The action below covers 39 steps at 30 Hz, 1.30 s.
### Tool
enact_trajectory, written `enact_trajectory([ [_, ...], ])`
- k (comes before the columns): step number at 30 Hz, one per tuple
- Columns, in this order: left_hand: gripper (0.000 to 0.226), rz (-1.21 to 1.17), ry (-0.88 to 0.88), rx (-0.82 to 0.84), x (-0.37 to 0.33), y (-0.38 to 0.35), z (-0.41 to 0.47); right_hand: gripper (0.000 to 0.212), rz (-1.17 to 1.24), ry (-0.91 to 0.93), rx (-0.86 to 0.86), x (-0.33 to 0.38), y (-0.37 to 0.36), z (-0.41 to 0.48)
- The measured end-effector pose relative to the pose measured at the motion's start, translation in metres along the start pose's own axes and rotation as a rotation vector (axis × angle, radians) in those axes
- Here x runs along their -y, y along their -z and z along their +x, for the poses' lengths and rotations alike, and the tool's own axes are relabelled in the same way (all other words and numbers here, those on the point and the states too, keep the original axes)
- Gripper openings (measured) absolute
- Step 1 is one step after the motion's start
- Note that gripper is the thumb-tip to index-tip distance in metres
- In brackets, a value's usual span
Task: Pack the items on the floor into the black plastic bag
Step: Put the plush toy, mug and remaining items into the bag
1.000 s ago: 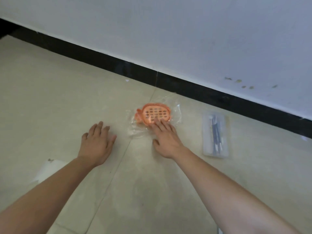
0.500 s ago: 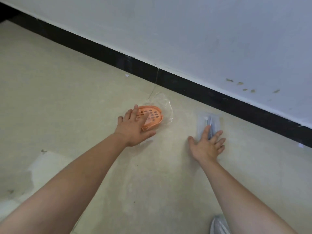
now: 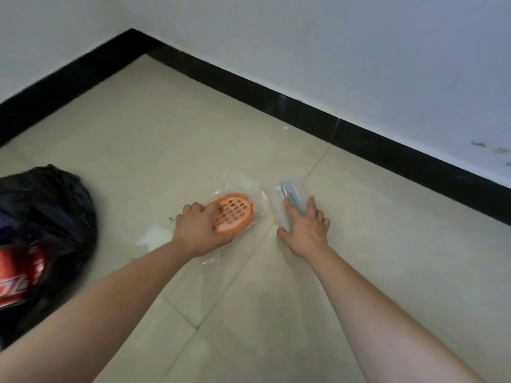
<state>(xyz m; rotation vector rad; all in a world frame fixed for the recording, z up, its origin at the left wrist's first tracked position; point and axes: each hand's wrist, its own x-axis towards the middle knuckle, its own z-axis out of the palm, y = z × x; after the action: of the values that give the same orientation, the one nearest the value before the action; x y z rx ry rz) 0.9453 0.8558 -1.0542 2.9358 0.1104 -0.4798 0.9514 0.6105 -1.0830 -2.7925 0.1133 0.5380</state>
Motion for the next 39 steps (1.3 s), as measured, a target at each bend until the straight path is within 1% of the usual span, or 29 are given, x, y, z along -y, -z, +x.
enact_trajectory([
  [3,0.074,-0.172,0.067,-0.113,0.038,0.022,-0.029,0.083,0.044,0.056,0.038,0.043,-0.003,-0.009],
  [5,0.071,-0.230,0.100,-0.193,0.061,0.042,-0.049,0.083,0.124,0.078,0.065,0.069,-0.001,-0.016],
  [7,0.071,-0.269,0.147,-0.285,0.084,0.065,-0.068,0.083,0.266,0.058,0.071,0.095,0.000,-0.022],
  [9,0.072,-0.327,0.207,-0.399,0.110,0.088,-0.088,0.082,0.464,0.040,0.068,0.124,0.000,-0.030],
  [11,0.071,-0.372,0.266,-0.497,0.139,0.107,-0.110,0.077,0.636,0.060,0.063,0.154,0.000,-0.040],
  [13,0.071,-0.389,0.323,-0.553,0.169,0.117,-0.135,0.075,0.734,0.109,0.070,0.183,-0.001,-0.053],
  [17,0.073,-0.388,0.461,-0.637,0.220,0.111,-0.184,0.076,0.856,0.231,0.083,0.236,0.004,-0.089],
  [22,0.074,-0.441,0.612,-0.778,0.263,0.082,-0.221,0.076,1.026,0.360,0.181,0.289,0.009,-0.129],
  [24,0.075,-0.489,0.659,-0.760,0.276,0.067,-0.224,0.076,1.050,0.403,0.220,0.310,0.010,-0.139],
  [27,0.079,-0.516,0.708,-0.667,0.289,0.046,-0.215,0.077,1.091,0.487,0.281,0.348,0.017,-0.150],
  [29,0.079,-0.495,0.734,-0.612,0.292,0.041,-0.201,0.069,1.114,0.546,0.336,0.379,0.023,-0.154],
  [32,0.075,-0.385,0.752,-0.563,0.293,0.043,-0.177,0.064,1.108,0.604,0.435,0.420,0.027,-0.157],
  [35,0.072,-0.223,0.713,-0.499,0.301,0.045,-0.161,0.054,1.065,0.656,0.568,0.446,0.028,-0.159],
  [38,0.071,-0.109,0.670,-0.468,0.314,0.047,-0.153,0.060,1.020,0.639,0.709,0.455,0.027,-0.158],
  [39,0.071,-0.089,0.661,-0.471,0.317,0.046,-0.150,0.059,0.989,0.654,0.738,0.456,0.026,-0.155],
])
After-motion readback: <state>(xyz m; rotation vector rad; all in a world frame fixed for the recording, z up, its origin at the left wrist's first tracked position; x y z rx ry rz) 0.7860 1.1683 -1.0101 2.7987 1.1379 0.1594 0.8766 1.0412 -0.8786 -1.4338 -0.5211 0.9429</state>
